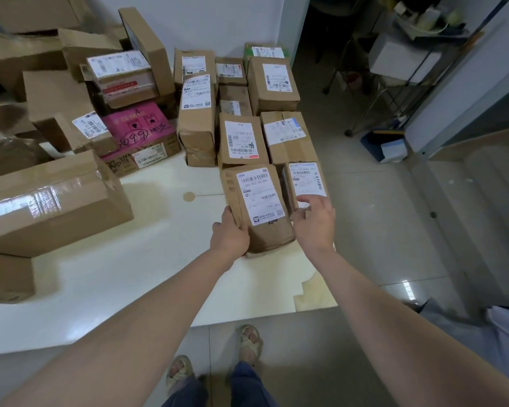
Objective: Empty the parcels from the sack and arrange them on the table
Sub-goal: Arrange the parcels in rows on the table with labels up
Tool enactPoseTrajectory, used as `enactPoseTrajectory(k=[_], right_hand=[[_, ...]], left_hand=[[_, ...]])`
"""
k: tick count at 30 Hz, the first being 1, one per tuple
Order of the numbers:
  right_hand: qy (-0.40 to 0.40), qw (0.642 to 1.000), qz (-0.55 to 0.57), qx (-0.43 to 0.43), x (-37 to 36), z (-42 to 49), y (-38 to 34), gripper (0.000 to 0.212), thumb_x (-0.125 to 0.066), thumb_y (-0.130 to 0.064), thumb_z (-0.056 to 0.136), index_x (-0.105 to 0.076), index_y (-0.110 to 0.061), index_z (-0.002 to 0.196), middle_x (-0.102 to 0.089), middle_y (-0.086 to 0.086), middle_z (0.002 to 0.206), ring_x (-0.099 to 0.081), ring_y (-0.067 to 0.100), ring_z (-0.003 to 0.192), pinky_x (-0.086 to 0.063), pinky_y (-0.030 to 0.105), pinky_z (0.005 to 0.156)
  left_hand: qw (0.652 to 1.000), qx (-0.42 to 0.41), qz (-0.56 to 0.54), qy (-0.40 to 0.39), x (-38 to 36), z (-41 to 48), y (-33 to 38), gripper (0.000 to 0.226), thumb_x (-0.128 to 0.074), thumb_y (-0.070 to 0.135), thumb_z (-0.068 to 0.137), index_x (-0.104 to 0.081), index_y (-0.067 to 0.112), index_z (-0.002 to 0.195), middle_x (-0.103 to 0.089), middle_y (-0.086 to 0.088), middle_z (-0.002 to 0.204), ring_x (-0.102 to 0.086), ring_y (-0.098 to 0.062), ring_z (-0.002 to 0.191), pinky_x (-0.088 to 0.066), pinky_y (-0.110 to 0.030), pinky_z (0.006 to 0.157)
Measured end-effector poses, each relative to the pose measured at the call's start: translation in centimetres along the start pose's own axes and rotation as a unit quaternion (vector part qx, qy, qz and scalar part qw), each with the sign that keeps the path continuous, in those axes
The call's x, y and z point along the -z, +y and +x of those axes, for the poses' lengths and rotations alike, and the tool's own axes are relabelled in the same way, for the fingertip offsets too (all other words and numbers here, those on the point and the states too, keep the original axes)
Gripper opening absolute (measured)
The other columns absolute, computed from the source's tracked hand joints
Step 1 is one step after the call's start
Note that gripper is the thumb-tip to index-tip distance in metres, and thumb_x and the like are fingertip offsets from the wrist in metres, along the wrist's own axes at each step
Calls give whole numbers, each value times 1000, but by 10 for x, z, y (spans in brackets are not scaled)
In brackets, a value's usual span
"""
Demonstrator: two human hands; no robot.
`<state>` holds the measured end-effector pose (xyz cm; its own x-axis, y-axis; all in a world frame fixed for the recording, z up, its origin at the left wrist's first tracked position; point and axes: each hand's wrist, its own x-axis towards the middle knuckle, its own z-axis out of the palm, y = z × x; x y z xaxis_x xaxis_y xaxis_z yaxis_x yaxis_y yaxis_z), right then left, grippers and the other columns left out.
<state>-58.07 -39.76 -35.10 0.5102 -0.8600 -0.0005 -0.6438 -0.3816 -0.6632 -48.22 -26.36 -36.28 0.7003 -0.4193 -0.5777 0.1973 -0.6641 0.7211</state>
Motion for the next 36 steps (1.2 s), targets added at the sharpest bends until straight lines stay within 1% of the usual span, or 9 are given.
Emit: enactPoseTrajectory(k=[4, 7, 14, 19, 23, 26, 29, 33, 36], right_hand=[[-96, 993, -53, -37, 1, 12, 1, 32, -50, -13, 97, -57, -13, 128, -54, 5, 134, -46, 25, 122, -39, 28, 89], [-64, 994, -77, -33, -3, 14, -12, 30, -49, -17, 98, -58, -14, 127, -56, 8, 130, -44, 29, 123, -40, 34, 91], [-147, 985, 36, 86, -36, 21, -104, 25, -51, -19, 98, -62, -17, 120, -63, 1, 112, -59, 16, 96, -45, 25, 83], [-292, 948, 60, 111, -97, -15, -181, 33, -51, -29, 99, -57, -23, 130, -63, -5, 120, -60, 12, 97, -51, 30, 86], [-378, 907, 180, -43, -138, -50, -234, 50, -48, -41, 100, -42, -22, 145, -48, -3, 140, -50, 18, 115, -53, 45, 96], [-386, 887, 207, -148, -161, -64, -255, 62, -35, -61, 98, -33, -27, 149, -40, -5, 138, -44, 21, 122, -51, 50, 98], [-301, 888, 235, -255, -170, -56, -254, 74, -23, -74, 92, -41, -24, 144, -47, 3, 138, -47, 31, 127, -51, 54, 94], [-163, 894, 271, -319, -156, -35, -222, 94, -22, -88, 74, -59, -22, 130, -64, 4, 127, -60, 31, 112, -48, 51, 99], [-82, 902, 280, -317, -129, -43, -208, 77, -23, -78, 86, -69, -17, 89, -70, 3, 92, -62, 25, 89, -50, 39, 89]], left_hand=[[999, -15, 14, -26, 6, -1, 3, 65, -51, 33, 98, -16, 38, 152, -55, -10, 126, -59, -29, 107, -54, -37, 86], [999, -18, 48, -6, 25, -3, 7, 69, -52, 37, 98, -13, 30, 155, -49, -5, 140, -50, -27, 124, -46, -35, 95], [913, -88, 210, 339, 138, -10, 11, 65, -56, 36, 94, -27, 19, 150, -31, -17, 148, -25, -33, 136, -27, -41, 110], [866, 57, 174, 465, 255, -2, -26, 69, -58, 35, 91, -26, 19, 150, -18, -19, 155, -17, -36, 142, -19, -48, 116], [900, 164, 44, 401, 336, 9, -74, 74, -50, 37, 95, -12, 15, 154, -30, -23, 151, -28, -42, 138, -24, -48, 114], [927, 115, 16, 358, 352, 11, -89, 65, -35, 46, 100, -22, 10, 153, -46, -20, 144, -45, -41, 129, -36, -47, 107], [932, 106, 31, 347, 348, 8, -78, 74, -18, 56, 100, -53, 0, 133, -56, -20, 133, -50, -36, 123, -39, -43, 105], [955, 126, -14, 269, 330, 13, -57, 75, -12, 57, 100, -58, 5, 127, -59, -17, 129, -53, -34, 119, -39, -39, 103], [971, 77, -23, 225, 309, 17, -55, 74, -9, 58, 99, -66, 16, 120, -62, -11, 124, -56, -33, 113, -43, -43, 100]])
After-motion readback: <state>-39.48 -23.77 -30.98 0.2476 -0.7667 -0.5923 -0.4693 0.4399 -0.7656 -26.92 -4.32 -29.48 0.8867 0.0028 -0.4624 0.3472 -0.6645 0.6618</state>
